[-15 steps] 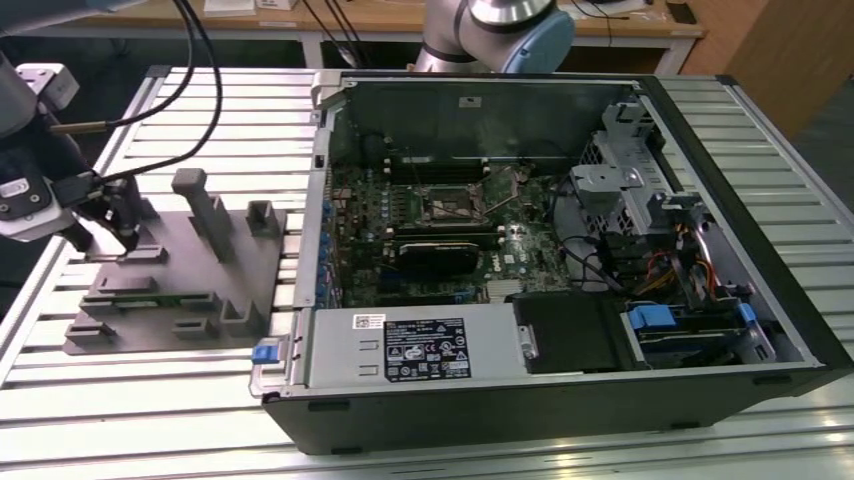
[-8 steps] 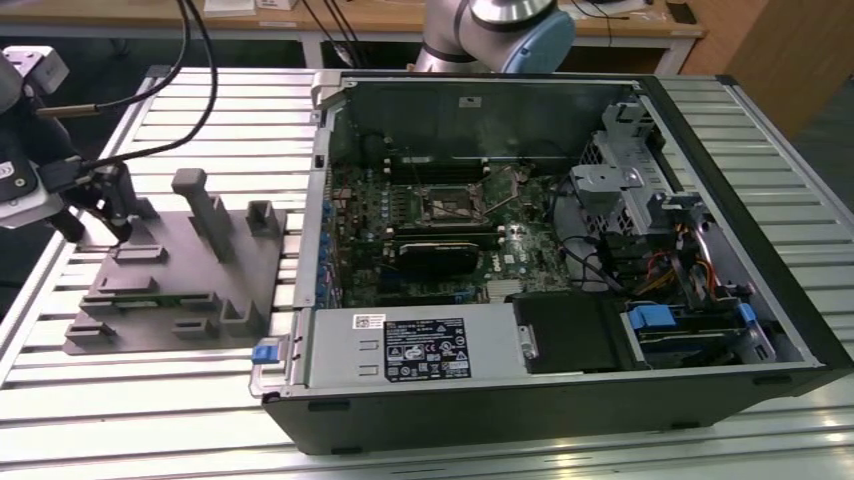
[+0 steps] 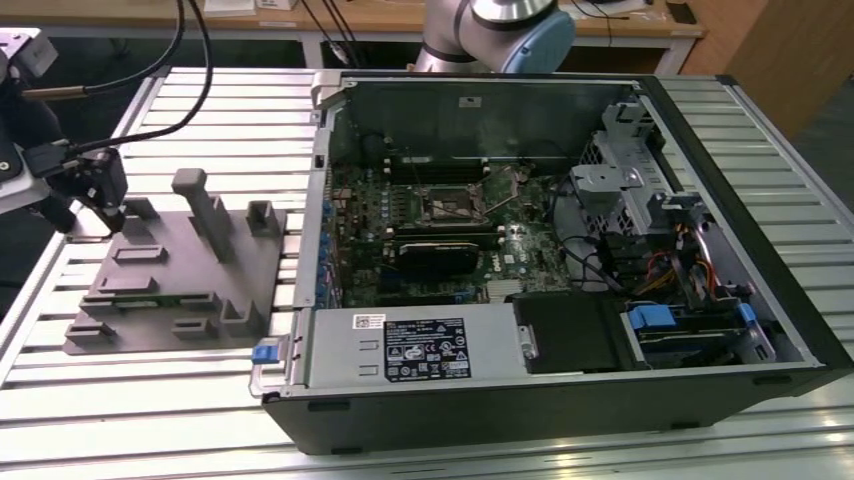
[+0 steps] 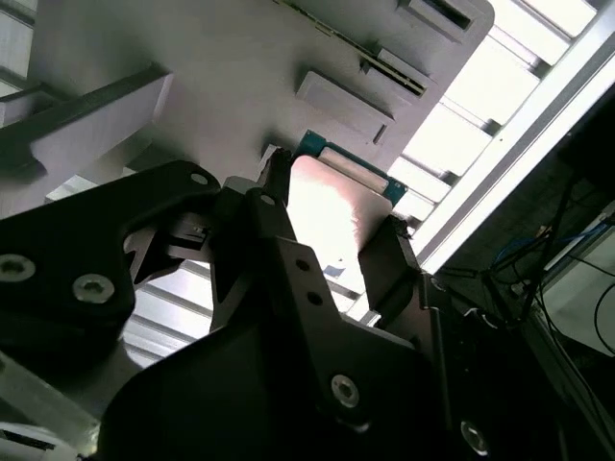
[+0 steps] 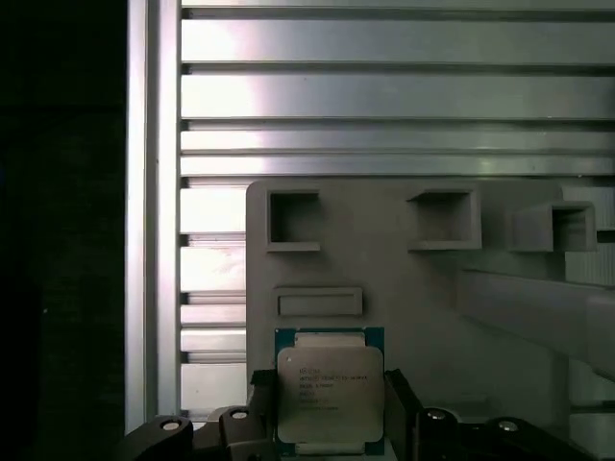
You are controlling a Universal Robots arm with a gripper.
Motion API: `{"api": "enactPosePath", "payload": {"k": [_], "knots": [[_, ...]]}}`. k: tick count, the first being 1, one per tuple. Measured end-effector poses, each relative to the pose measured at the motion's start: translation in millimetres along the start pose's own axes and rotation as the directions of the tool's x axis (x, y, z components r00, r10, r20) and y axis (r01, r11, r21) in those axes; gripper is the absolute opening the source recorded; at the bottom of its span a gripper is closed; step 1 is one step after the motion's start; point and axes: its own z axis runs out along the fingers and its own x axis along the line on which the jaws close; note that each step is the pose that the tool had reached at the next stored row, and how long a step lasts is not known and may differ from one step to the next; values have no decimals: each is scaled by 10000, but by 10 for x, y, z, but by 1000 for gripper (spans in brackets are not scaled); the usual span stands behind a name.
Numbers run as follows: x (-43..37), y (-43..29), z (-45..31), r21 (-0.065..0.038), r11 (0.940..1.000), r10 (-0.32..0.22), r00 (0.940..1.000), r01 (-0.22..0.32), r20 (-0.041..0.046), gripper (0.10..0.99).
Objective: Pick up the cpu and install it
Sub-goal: 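Pick up the cpu and move it towards the insertion slot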
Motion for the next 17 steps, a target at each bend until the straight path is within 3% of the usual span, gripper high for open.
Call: {"api": "enactPosePath", "payload": {"k": [1, 17], "knots": [[-2, 4, -89, 0, 10000, 0, 10000, 0, 0, 537], [-12, 23, -530, 1, 10000, 0, 10000, 0, 0, 537]]}}
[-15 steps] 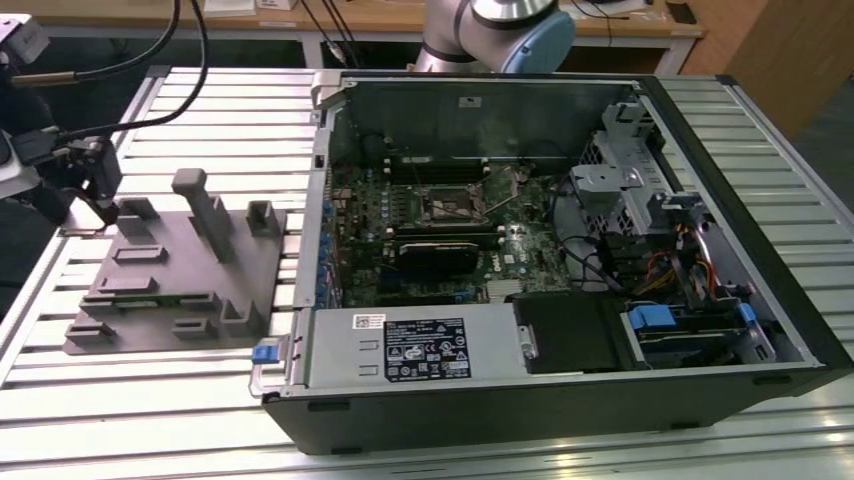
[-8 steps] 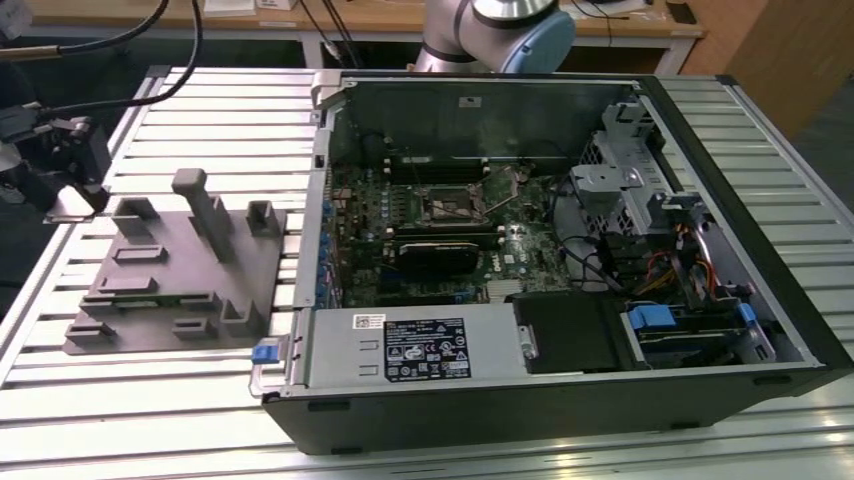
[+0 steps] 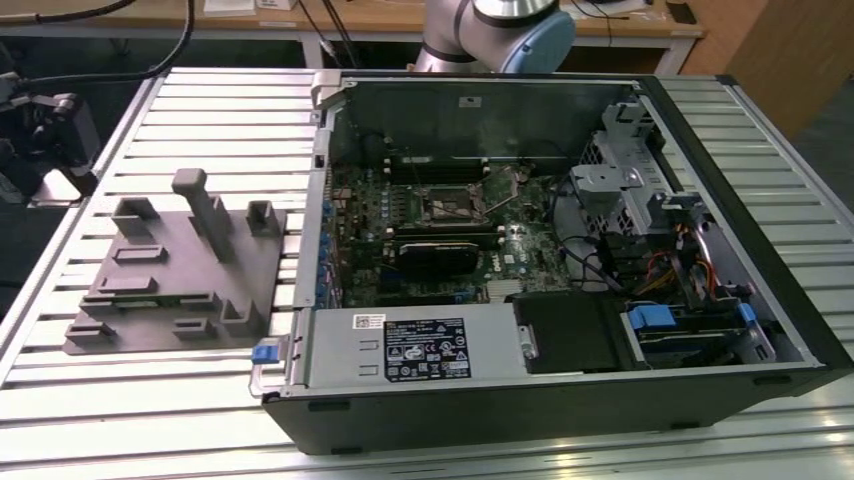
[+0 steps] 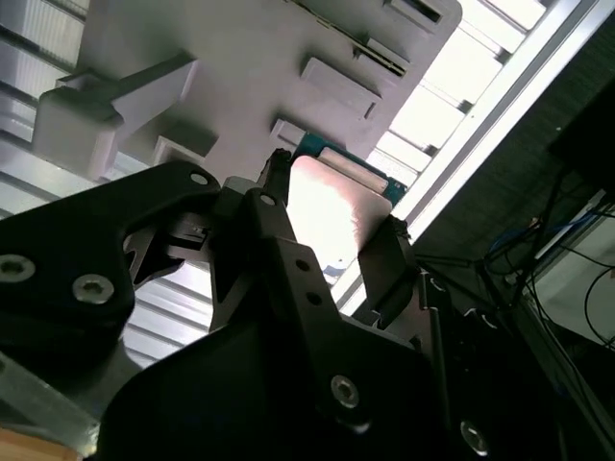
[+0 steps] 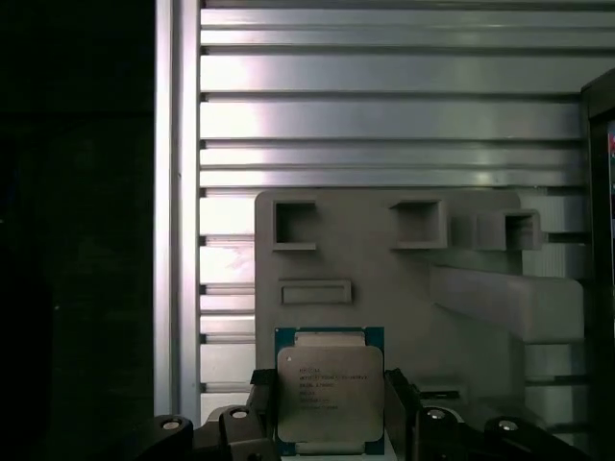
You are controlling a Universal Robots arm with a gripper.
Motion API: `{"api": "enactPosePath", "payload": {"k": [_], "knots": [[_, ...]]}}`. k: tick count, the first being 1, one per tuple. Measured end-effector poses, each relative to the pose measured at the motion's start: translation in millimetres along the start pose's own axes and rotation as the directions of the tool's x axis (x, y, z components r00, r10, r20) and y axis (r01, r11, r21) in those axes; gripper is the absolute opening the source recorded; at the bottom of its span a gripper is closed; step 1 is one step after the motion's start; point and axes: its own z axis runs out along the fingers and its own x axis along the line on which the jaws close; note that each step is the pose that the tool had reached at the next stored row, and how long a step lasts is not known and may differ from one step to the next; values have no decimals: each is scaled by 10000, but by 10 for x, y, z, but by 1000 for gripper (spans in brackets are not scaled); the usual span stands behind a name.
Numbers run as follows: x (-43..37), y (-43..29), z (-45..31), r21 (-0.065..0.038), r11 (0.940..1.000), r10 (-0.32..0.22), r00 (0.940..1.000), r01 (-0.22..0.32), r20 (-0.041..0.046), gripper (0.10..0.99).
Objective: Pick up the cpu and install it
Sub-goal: 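Pick up the cpu and move it towards the insertion slot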
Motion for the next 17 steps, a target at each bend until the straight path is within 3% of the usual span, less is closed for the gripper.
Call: {"api": "enactPosePath", "payload": {"k": [17], "knots": [[-10, 21, -419, -1, 10000, 0, 10000, 0, 7, 537]]}}
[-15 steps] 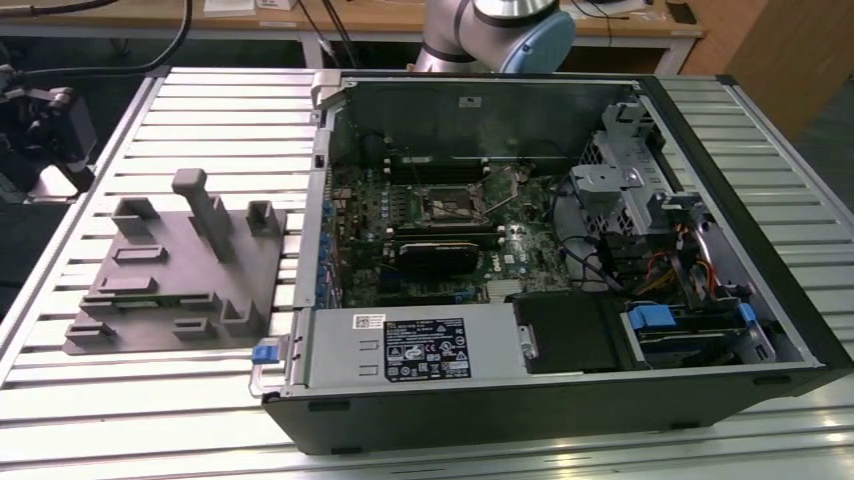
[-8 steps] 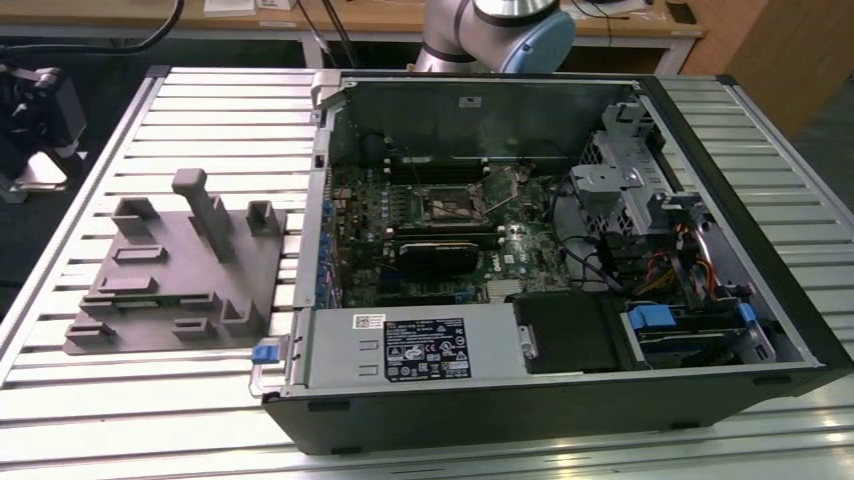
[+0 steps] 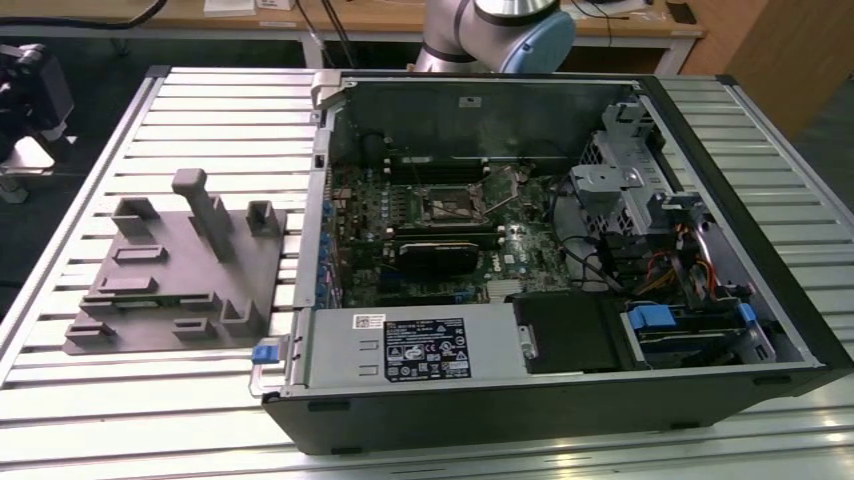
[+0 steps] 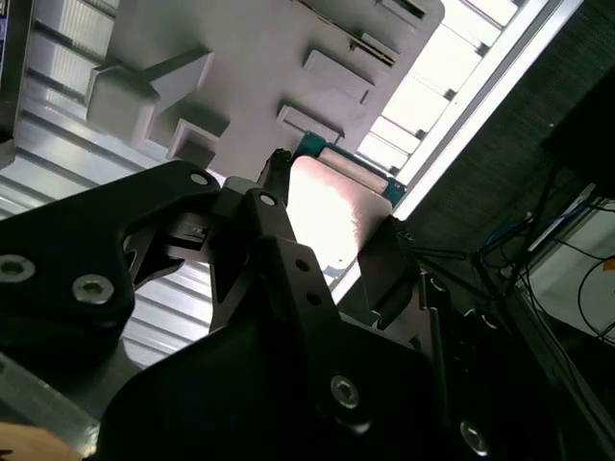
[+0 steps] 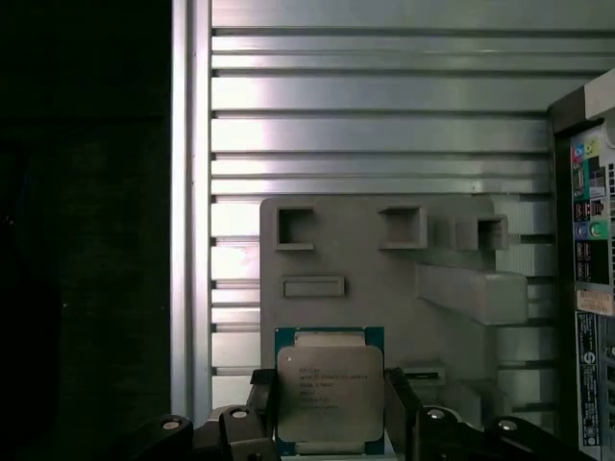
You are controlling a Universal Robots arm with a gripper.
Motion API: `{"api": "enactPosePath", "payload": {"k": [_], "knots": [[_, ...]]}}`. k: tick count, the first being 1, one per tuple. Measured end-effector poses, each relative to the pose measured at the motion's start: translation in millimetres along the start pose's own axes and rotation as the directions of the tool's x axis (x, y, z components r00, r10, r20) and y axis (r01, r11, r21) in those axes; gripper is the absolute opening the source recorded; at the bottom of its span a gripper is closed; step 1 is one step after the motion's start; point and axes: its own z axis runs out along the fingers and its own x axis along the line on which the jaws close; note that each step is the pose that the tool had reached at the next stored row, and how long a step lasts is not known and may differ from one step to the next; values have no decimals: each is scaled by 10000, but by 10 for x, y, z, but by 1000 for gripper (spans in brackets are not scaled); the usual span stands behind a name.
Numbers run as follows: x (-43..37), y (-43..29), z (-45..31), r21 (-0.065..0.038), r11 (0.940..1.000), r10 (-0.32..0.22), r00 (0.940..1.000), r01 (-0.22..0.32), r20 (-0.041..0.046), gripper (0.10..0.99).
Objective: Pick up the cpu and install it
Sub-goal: 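Pick up the cpu and move it towards the insertion slot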
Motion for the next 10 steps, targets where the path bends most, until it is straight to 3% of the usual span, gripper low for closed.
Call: {"api": "enactPosePath", "payload": {"k": [10], "knots": [[-6, 13, -259, 0, 10000, 0, 10000, 0, 5, 537]]}}
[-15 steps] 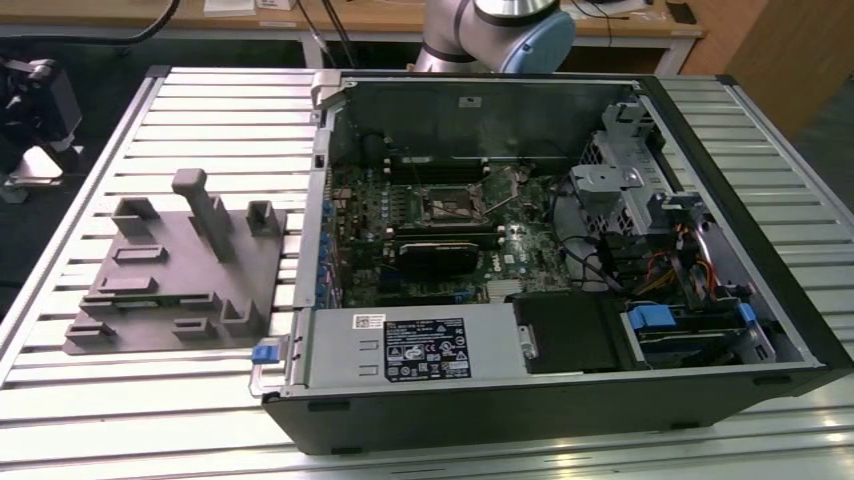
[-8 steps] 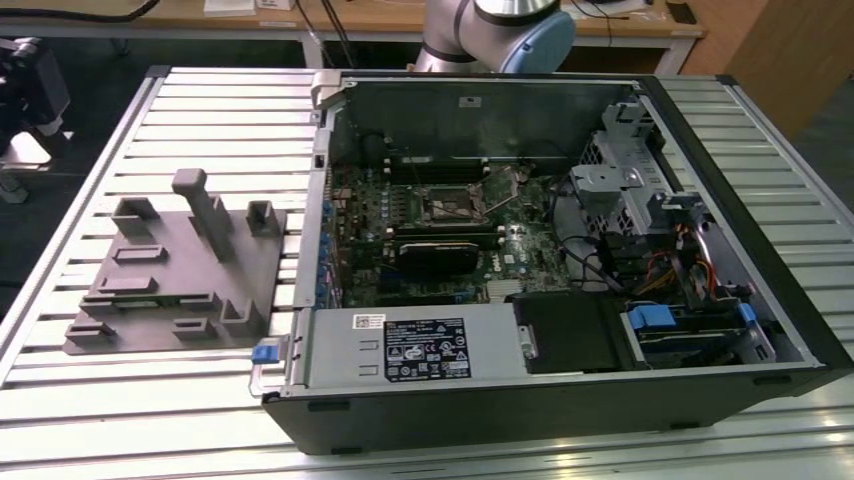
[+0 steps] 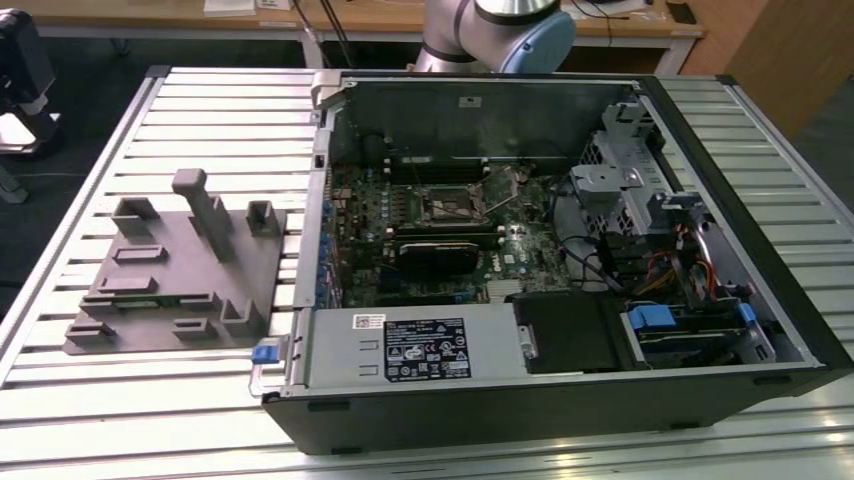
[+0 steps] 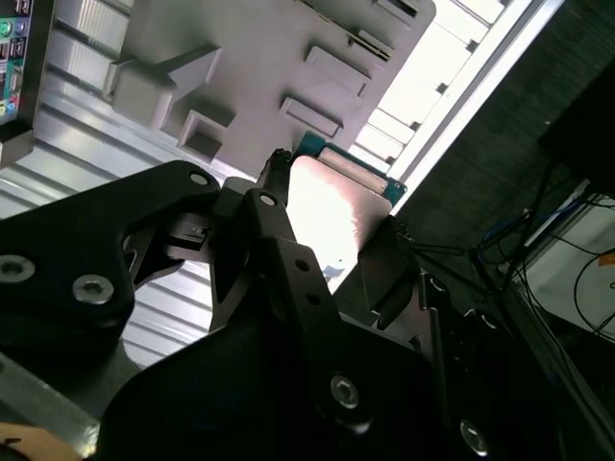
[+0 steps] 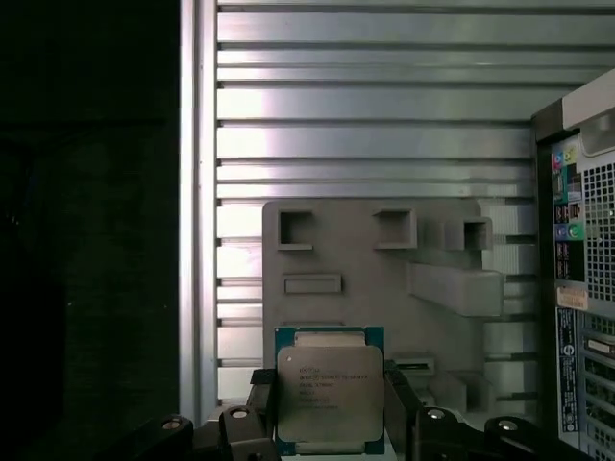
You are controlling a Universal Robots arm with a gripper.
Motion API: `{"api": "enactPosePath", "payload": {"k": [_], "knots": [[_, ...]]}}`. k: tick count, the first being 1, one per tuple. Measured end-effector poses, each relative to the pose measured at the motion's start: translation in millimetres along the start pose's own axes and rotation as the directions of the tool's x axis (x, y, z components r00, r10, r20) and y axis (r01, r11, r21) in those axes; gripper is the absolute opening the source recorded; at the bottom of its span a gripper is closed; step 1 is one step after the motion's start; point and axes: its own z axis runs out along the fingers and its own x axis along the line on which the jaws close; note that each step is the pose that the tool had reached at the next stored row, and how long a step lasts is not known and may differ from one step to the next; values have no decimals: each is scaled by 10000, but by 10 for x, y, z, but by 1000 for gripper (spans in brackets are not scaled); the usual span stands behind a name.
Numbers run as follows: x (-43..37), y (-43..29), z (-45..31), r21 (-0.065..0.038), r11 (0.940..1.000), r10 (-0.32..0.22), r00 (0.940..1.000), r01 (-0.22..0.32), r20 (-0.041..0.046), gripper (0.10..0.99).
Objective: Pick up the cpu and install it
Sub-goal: 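Pick up the cpu and move it towards the insertion slot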
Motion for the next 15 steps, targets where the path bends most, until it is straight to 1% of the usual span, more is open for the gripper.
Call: {"api": "enactPosePath", "payload": {"k": [6, 12, 15], "knots": [[-3, 6, -129, 0, 10000, -1, 10000, 1, 1, 537], [-3, 7, -134, 0, 10000, 0, 10000, 0, 2, 537], [-21, 8, -135, 0, 10000, 0, 10000, 0, 0, 537]]}}
